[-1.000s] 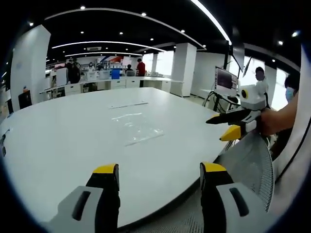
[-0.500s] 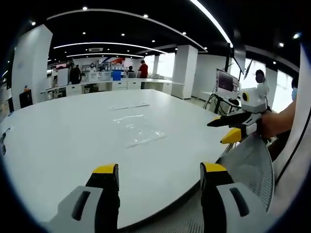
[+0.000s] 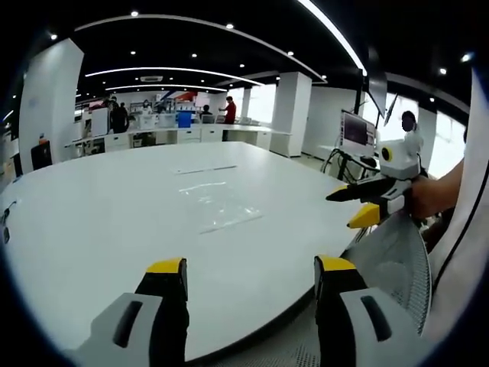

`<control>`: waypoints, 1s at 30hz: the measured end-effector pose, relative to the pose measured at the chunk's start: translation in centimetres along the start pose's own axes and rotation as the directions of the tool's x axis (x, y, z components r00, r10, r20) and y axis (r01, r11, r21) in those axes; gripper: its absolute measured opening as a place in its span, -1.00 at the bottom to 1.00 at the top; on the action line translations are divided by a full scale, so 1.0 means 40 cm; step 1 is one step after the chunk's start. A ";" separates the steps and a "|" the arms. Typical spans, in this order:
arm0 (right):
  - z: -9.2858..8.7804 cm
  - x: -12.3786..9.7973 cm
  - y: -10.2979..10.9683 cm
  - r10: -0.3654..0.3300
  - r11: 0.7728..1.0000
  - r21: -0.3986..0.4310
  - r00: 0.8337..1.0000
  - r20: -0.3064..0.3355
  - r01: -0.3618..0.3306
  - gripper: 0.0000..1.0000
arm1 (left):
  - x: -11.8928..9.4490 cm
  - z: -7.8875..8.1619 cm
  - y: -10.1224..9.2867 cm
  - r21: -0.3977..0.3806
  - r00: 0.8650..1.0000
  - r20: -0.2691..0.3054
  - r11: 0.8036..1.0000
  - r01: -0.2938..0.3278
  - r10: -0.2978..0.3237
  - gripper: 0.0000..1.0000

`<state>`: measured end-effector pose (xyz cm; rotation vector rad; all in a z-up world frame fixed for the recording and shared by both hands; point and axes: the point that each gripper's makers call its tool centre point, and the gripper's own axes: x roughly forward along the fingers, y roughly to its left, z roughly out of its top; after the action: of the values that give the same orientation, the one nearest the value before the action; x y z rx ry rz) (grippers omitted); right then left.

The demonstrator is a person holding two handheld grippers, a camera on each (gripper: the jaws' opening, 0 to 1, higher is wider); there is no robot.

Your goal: Arrange the food packaging bags into a neat stack by flattening each bag and aligning their edges.

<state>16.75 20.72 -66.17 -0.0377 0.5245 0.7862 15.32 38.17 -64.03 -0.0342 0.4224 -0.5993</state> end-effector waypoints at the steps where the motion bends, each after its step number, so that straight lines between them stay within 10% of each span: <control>1: -0.001 0.000 0.000 0.001 1.000 0.001 1.000 -0.001 -0.001 0.47 | 0.000 0.001 -0.001 0.000 1.000 0.001 1.000 0.000 0.000 0.32; 30: -0.012 0.005 0.004 0.010 1.000 -0.005 1.000 -0.022 -0.010 0.46 | 0.000 0.002 -0.005 0.007 1.000 -0.003 1.000 0.005 -0.005 0.30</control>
<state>16.56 20.83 -66.64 -0.0485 0.5441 0.7972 15.22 38.00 -63.92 -0.0277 0.4233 -0.6060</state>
